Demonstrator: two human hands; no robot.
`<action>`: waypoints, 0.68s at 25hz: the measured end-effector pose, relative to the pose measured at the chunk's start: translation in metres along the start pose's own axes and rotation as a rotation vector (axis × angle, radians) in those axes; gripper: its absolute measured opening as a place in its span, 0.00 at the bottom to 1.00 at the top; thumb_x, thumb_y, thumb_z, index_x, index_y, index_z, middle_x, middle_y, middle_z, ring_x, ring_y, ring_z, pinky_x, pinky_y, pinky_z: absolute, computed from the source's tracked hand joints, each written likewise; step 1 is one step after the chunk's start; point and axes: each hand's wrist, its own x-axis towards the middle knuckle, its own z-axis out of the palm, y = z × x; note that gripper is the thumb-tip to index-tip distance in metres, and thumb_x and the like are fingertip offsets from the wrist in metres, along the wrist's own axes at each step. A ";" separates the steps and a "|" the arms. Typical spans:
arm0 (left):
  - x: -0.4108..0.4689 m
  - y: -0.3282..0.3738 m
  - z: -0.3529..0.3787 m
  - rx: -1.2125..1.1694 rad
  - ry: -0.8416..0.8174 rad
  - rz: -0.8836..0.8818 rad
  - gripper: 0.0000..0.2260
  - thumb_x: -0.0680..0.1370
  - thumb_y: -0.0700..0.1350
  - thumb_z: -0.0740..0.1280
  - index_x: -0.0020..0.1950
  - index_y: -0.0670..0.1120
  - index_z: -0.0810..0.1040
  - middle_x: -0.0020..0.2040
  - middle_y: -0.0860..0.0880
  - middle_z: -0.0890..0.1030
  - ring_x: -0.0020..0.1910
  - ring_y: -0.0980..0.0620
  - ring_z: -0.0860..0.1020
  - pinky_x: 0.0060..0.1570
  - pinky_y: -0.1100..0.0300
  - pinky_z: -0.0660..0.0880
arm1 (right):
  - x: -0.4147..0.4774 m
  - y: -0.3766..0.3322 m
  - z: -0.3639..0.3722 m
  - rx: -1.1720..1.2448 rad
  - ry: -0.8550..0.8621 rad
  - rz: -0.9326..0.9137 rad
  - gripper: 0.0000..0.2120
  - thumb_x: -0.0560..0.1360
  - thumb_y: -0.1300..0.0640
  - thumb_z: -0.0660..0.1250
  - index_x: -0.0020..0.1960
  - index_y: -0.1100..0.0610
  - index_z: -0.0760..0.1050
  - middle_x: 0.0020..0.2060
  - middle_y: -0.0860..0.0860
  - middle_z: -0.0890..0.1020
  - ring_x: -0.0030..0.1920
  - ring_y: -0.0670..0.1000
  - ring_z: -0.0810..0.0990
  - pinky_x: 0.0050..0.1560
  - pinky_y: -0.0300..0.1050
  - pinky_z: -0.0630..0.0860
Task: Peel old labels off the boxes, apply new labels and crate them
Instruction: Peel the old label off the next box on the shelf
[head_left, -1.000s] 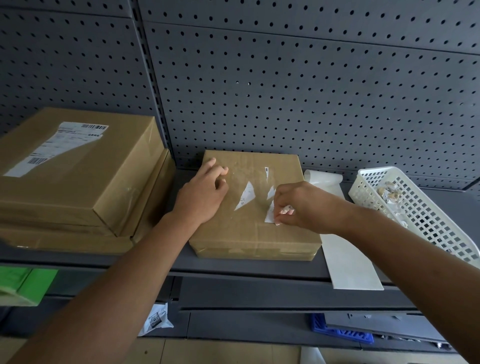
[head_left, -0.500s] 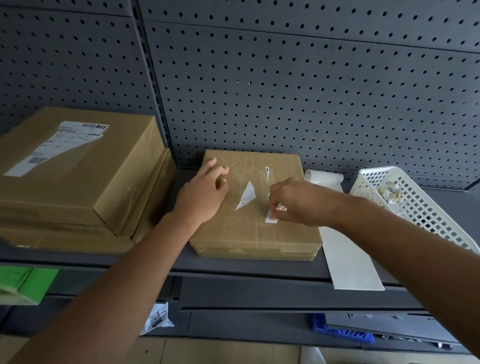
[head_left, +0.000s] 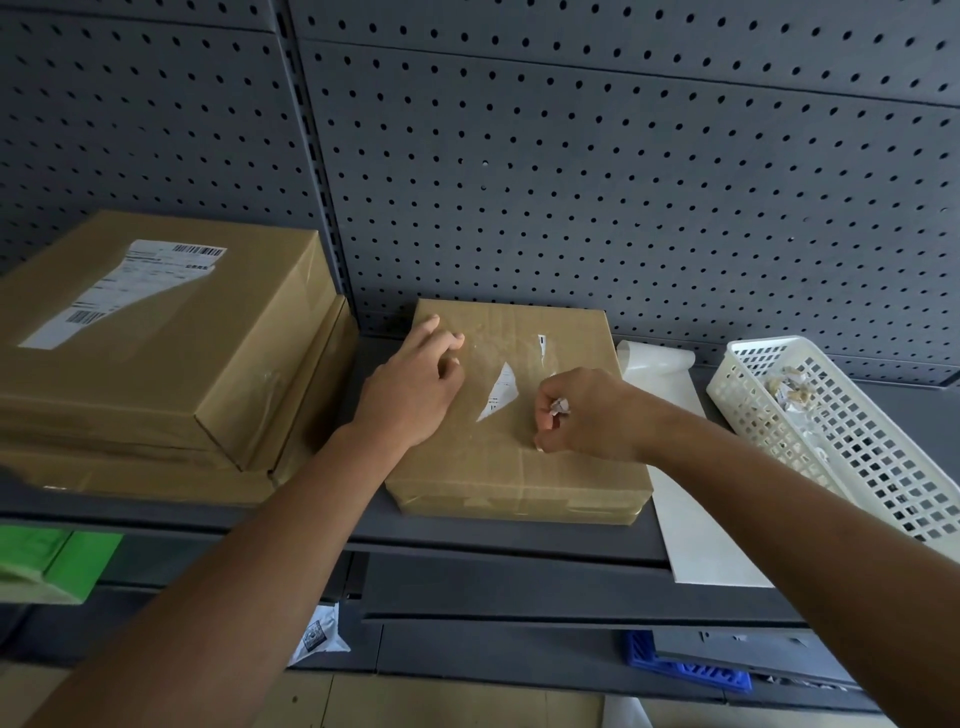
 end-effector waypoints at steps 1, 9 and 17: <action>0.000 0.000 0.000 0.000 -0.003 -0.002 0.17 0.85 0.51 0.54 0.72 0.56 0.70 0.81 0.59 0.55 0.69 0.51 0.72 0.66 0.45 0.64 | 0.001 -0.001 -0.001 0.020 -0.019 0.029 0.07 0.69 0.56 0.75 0.42 0.54 0.78 0.43 0.44 0.78 0.43 0.47 0.77 0.45 0.41 0.76; 0.002 -0.003 0.000 0.002 -0.017 -0.005 0.17 0.85 0.51 0.54 0.72 0.57 0.70 0.81 0.59 0.55 0.69 0.51 0.72 0.68 0.42 0.64 | 0.015 -0.013 -0.003 -0.016 -0.074 0.149 0.08 0.68 0.64 0.72 0.40 0.55 0.75 0.43 0.47 0.77 0.45 0.50 0.77 0.52 0.49 0.77; 0.002 -0.004 0.000 0.004 -0.011 -0.004 0.16 0.85 0.51 0.54 0.72 0.56 0.70 0.81 0.58 0.55 0.69 0.50 0.73 0.66 0.43 0.65 | 0.014 -0.008 -0.005 0.091 -0.095 0.179 0.10 0.64 0.61 0.76 0.43 0.55 0.78 0.45 0.48 0.79 0.46 0.51 0.78 0.54 0.51 0.78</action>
